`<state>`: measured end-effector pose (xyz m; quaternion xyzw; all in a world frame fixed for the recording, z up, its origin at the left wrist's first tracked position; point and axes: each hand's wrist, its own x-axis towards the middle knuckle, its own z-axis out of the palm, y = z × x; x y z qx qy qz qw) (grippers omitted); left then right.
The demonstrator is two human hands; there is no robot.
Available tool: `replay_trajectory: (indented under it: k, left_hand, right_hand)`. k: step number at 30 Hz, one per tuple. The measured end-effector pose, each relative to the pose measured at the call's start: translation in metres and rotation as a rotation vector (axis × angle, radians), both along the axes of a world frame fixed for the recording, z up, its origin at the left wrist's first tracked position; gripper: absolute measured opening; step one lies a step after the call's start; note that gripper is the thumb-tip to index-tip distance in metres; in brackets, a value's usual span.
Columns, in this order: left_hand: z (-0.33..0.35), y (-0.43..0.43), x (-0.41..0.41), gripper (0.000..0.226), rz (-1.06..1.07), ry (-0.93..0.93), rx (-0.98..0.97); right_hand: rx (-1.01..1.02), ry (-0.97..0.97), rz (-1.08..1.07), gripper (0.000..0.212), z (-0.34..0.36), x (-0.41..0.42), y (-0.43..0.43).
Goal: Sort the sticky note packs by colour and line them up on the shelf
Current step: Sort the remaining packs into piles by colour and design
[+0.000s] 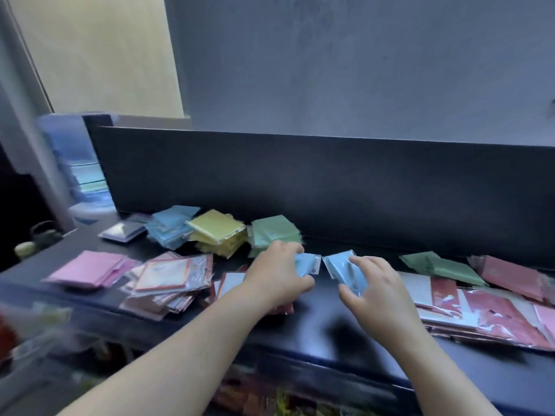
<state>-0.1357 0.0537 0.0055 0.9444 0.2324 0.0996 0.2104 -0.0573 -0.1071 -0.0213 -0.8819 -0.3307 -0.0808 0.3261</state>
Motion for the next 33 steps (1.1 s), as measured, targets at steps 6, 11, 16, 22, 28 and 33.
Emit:
replay_trajectory:
  k: [6,11,16,22,28,33]
  left_hand:
    - [0.015,0.069,-0.073,0.058,0.167,-0.126,0.018]
    - [0.018,0.147,-0.109,0.055,0.275,-0.147,0.05]
    - [0.019,0.228,-0.119,0.052,0.27,-0.13,0.072]
    - [0.022,0.304,-0.107,0.052,0.159,-0.119,0.095]
    - [0.019,0.338,-0.076,0.051,0.024,-0.08,0.074]
    - [0.007,0.35,-0.064,0.051,-0.081,0.005,0.053]
  right_hand:
    - [-0.033,-0.032,0.13,0.054,0.009,-0.028,0.061]
    - [-0.039,-0.061,0.202,0.052,0.019,-0.052,0.125]
    - [-0.04,-0.093,0.209,0.052,0.029,-0.073,0.197]
    - [-0.051,-0.108,0.172,0.052,0.033,-0.091,0.275]
    - [-0.072,-0.101,0.088,0.052,0.033,-0.094,0.31]
    - [-0.107,-0.106,0.029,0.051,0.038,-0.09,0.327]
